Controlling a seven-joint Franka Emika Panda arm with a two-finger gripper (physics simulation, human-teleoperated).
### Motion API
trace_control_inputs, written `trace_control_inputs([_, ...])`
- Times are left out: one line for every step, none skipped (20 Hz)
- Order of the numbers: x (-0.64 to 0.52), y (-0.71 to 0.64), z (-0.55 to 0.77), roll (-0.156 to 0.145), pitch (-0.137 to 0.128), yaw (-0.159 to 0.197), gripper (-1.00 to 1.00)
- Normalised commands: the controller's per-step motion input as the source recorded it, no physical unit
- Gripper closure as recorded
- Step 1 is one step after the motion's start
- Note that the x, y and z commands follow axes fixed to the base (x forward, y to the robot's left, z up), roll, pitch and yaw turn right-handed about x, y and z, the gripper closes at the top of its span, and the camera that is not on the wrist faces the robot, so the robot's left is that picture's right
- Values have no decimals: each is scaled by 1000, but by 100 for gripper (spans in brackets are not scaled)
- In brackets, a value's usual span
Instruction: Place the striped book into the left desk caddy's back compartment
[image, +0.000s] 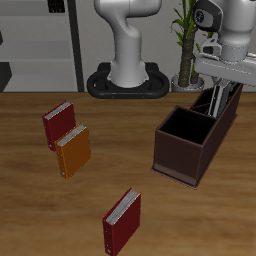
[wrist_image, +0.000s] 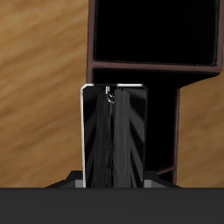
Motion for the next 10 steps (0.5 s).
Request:
trace_control_inputs([35,-14,-87,2,14,0,100])
trace_control_inputs([-9,-46,-14,0,0,0,100])
trace_control_inputs([534,73,-882,45,202,47,100])
trace_control_inputs([0,0,0,0,0,0,100])
trace_control_inputs([190,-27,-290,7,79,12,100])
trace_control_inputs([238,-21,-252,27,75,-19,100])
trace_control_inputs([171,26,-263,101,87,-20,100])
trace_control_inputs([133,-75,-334,36,120,-52,100])
trace_control_inputs([75,10,-168,-35,49,-2,100])
trace_control_inputs([55,124,-226,110,40,43,-100])
